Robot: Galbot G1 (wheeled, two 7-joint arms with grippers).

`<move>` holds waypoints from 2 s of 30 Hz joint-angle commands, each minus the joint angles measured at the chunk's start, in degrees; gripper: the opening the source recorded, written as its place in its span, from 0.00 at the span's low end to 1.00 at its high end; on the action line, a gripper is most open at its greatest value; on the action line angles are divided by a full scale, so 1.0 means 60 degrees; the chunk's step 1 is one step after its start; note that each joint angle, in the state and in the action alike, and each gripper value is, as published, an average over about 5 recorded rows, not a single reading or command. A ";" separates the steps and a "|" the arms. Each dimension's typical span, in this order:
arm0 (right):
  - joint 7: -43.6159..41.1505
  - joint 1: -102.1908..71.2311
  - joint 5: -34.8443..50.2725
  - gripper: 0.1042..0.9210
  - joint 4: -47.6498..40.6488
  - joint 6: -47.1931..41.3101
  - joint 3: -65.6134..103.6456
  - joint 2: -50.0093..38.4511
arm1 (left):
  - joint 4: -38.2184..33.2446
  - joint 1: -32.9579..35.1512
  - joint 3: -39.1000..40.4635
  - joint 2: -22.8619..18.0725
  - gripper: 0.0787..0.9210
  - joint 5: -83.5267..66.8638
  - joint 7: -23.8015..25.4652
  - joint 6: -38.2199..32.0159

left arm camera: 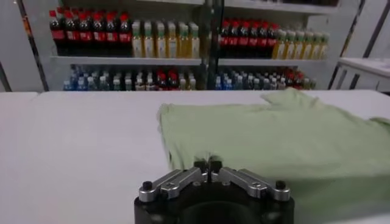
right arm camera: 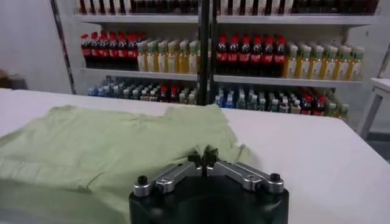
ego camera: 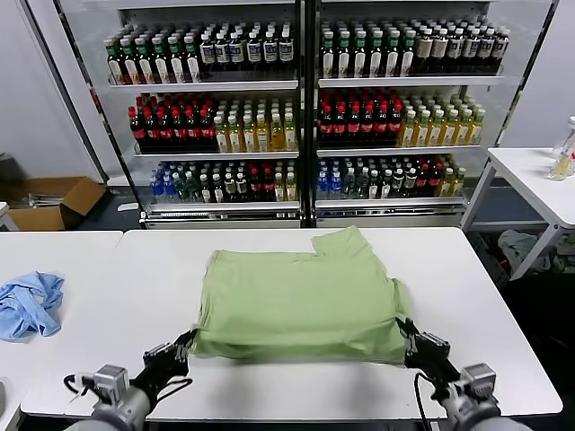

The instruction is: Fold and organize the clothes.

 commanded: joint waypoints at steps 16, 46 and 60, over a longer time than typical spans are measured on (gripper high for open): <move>0.0270 0.1905 -0.1437 0.03 -0.2217 -0.0026 -0.1527 0.0697 | 0.3482 -0.2876 0.1200 -0.0864 0.00 0.0864 0.0232 -0.0476; 0.1103 -0.0373 -0.0713 0.88 -0.0841 -0.0394 -0.0760 0.0656 | 0.1296 -0.0414 0.0610 -0.0766 0.86 0.0277 -0.0864 0.0674; 0.1256 -0.0261 -0.0211 0.61 -0.1001 -0.0322 -0.0828 0.0770 | 0.1573 -0.0580 0.0819 -0.0977 0.64 0.0798 -0.1296 0.0914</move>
